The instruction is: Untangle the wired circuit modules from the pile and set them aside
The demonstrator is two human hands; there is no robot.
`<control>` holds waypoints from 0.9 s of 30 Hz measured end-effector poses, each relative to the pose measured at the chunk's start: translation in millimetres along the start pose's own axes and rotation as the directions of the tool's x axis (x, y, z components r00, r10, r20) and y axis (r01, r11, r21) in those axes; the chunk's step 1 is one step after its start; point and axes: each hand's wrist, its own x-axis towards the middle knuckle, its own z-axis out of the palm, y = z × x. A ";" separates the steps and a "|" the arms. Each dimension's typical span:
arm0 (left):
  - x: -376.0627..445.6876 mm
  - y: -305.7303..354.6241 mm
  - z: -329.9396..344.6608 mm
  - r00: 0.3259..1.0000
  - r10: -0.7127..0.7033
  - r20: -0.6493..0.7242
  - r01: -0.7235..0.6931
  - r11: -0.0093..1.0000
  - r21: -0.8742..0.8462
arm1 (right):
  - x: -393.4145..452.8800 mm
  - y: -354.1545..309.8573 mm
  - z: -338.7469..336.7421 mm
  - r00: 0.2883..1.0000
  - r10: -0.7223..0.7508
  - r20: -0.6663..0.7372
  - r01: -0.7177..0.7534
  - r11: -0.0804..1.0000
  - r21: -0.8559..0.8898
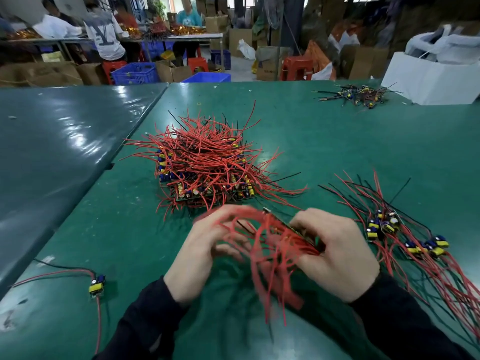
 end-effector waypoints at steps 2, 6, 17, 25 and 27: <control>-0.5 -0.7 -1.8 0.994 -0.106 -0.009 0.103 0.985 -0.141 | -0.9 -2.7 -4.5 0.998 -0.066 0.020 0.069 0.973 -0.221; -0.3 1.3 1.4 0.971 -0.222 0.087 0.233 0.964 -0.132 | -4.5 -8.6 0.3 0.994 -0.100 0.037 0.106 0.894 -0.436; 0.8 3.7 -11.7 0.994 -0.101 0.034 0.093 0.978 0.189 | -1.2 1.2 -5.4 0.952 0.061 0.301 0.015 0.969 -0.245; -1.9 4.0 -5.7 0.988 0.011 0.155 -0.053 0.961 0.271 | 0.4 -0.8 2.2 0.954 0.052 0.296 -0.129 0.961 0.246; -2.1 3.8 -4.6 0.988 0.015 0.157 -0.061 0.954 0.294 | 0.6 -0.4 1.7 0.944 0.049 0.326 -0.149 0.945 0.290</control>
